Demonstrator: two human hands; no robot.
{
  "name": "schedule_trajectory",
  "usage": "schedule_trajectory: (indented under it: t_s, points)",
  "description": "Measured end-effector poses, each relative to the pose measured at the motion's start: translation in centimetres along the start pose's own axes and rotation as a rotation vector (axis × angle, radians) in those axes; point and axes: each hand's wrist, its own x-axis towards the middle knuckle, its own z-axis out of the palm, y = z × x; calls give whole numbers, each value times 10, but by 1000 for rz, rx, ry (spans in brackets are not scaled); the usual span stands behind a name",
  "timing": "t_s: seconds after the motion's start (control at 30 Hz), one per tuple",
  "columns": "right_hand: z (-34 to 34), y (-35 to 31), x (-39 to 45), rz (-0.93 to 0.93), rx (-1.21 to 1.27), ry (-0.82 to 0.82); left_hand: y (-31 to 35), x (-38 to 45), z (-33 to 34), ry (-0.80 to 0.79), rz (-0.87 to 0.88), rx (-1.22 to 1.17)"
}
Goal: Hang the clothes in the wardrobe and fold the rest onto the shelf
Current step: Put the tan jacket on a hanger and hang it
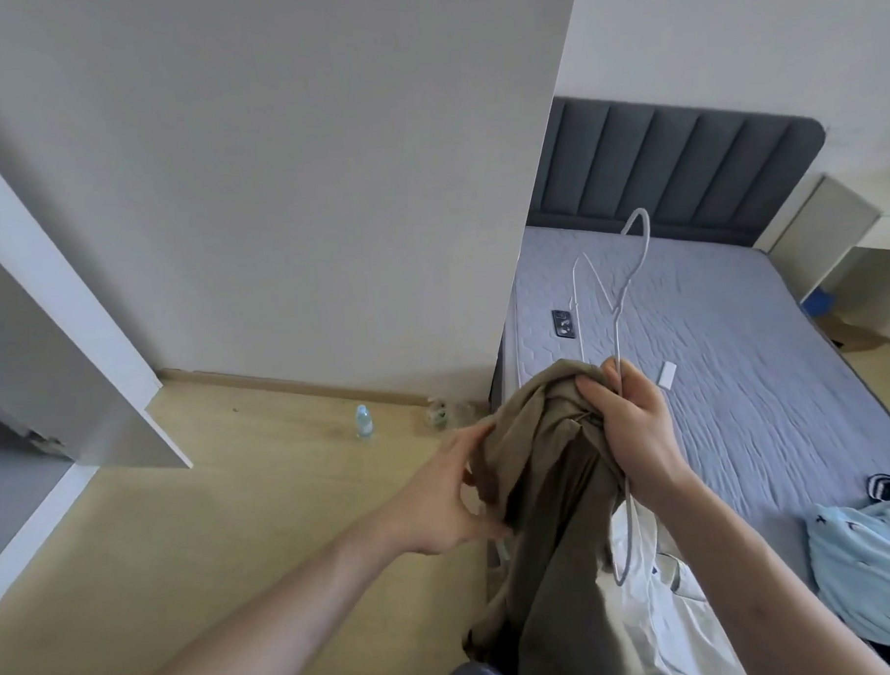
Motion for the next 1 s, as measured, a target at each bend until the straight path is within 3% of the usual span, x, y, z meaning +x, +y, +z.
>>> schedule_trajectory:
  t_s: [0.13, 0.37, 0.47, 0.57, 0.67, 0.8, 1.0]
  points:
    - [-6, -7, -7, -2, -31, -11, -5, 15, 2, 179, -38, 82]
    - [-44, -7, -19, 76, 50, 101, -3, 30, -13, 238, -99, -341]
    - [-53, -3, -23, 32, -142, 145, 16, 40, -24, 438, -104, -517]
    - [-61, 10, -28, 39, -370, 196, 52, 53, -45, 515, -55, -602]
    - [-70, 24, -33, 53, -528, 262, 79, 60, -58, 466, 34, -632]
    - [-83, 33, -36, 55, -643, 318, 101, 59, -64, 341, 190, -414]
    - [-80, 25, -32, 34, -452, 413, 95, 52, -75, 176, 226, -113]
